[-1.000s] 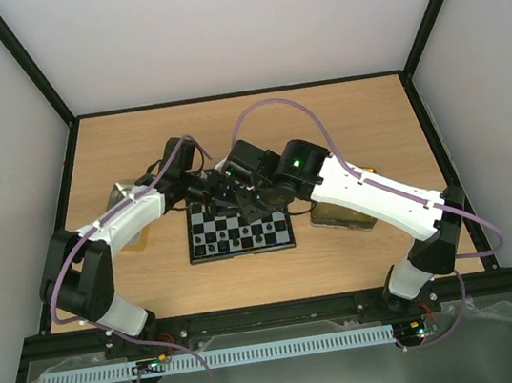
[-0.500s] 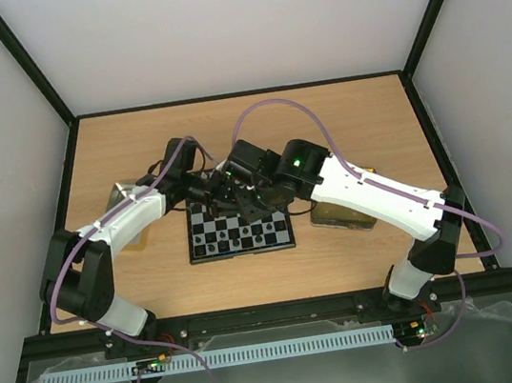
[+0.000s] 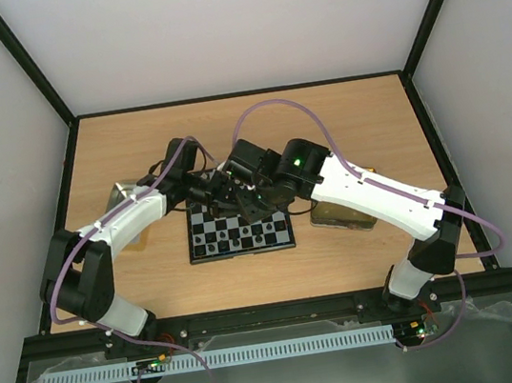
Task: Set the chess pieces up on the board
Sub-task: Pick up the chess piece from the chessboard.
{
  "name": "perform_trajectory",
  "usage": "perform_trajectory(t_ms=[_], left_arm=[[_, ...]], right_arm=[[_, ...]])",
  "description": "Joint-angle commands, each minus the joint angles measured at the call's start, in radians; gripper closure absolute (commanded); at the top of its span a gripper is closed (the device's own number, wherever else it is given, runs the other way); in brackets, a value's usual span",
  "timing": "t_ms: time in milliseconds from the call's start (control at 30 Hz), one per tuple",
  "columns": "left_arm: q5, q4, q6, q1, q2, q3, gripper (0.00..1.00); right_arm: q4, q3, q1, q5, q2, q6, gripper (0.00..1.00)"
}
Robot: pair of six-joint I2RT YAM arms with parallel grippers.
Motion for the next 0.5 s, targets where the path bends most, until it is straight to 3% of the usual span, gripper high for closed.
perform_trajectory(t_ms=[0, 267, 467], left_arm=[[0.145, 0.021, -0.007, -0.033, -0.001, 0.012, 0.87], [0.145, 0.021, -0.006, -0.036, -0.007, 0.009, 0.89], [0.145, 0.021, -0.008, -0.036, -0.022, -0.002, 0.81]], right_arm=[[0.056, 0.004, -0.001, -0.013, 0.032, -0.017, 0.60], [0.057, 0.018, -0.001, -0.008, 0.046, -0.025, 0.60], [0.057, 0.017, -0.001, 0.002, 0.046, -0.025, 0.60]])
